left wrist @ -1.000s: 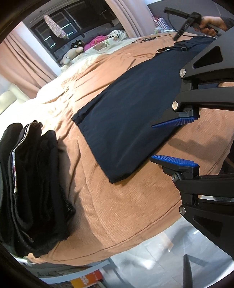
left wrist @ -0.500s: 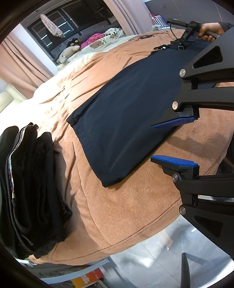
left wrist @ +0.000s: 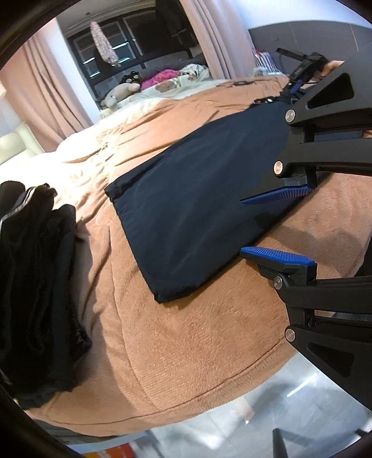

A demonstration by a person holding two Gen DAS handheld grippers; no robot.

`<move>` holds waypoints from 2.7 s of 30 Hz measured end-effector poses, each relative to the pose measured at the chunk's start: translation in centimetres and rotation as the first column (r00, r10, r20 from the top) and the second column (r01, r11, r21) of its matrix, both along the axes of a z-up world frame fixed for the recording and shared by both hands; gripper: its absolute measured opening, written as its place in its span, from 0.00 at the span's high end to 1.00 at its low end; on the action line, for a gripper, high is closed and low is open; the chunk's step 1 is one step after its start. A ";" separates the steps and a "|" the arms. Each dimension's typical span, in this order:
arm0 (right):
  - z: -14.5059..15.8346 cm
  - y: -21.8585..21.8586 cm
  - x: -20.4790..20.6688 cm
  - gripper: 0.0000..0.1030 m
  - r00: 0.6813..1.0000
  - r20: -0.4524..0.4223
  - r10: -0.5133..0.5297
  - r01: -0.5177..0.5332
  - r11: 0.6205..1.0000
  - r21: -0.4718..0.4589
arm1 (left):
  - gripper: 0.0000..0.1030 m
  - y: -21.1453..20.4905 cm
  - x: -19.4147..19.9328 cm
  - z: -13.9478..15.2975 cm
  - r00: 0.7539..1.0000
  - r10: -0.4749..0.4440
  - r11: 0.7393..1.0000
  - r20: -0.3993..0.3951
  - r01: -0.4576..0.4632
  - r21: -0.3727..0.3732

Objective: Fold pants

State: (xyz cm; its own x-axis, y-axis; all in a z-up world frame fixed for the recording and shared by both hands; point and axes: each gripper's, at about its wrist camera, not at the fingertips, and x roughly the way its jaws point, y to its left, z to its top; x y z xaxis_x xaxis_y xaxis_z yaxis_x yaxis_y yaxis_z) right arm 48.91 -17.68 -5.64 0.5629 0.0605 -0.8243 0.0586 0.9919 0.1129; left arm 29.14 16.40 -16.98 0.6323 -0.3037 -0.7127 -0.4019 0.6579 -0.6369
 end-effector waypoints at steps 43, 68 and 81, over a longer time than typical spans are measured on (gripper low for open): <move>0.3 1.2 -22.4 0.43 0.994 0.029 -0.107 0.099 0.973 0.208 | 0.66 3.8 1.0 -1.1 0.987 0.052 0.984 0.151 -0.025 -0.176; -3.1 7.3 -23.1 0.74 1.000 0.006 -0.011 0.010 0.991 0.132 | 0.98 3.3 2.7 0.3 0.985 0.045 0.997 0.166 -0.035 -0.068; -1.0 4.5 -24.1 0.74 1.000 0.029 0.005 -0.010 0.989 0.147 | 0.98 1.7 4.1 6.0 0.961 -0.016 0.999 0.276 0.026 -0.034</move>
State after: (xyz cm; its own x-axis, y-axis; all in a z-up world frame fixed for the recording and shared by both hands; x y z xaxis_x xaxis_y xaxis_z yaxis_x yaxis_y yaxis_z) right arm 24.80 -13.19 -6.62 0.5849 0.1846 -0.7898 0.0459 0.9647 0.2594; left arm 33.22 18.14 -10.96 0.7959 -0.3418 -0.4998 -0.1937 0.6383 -0.7450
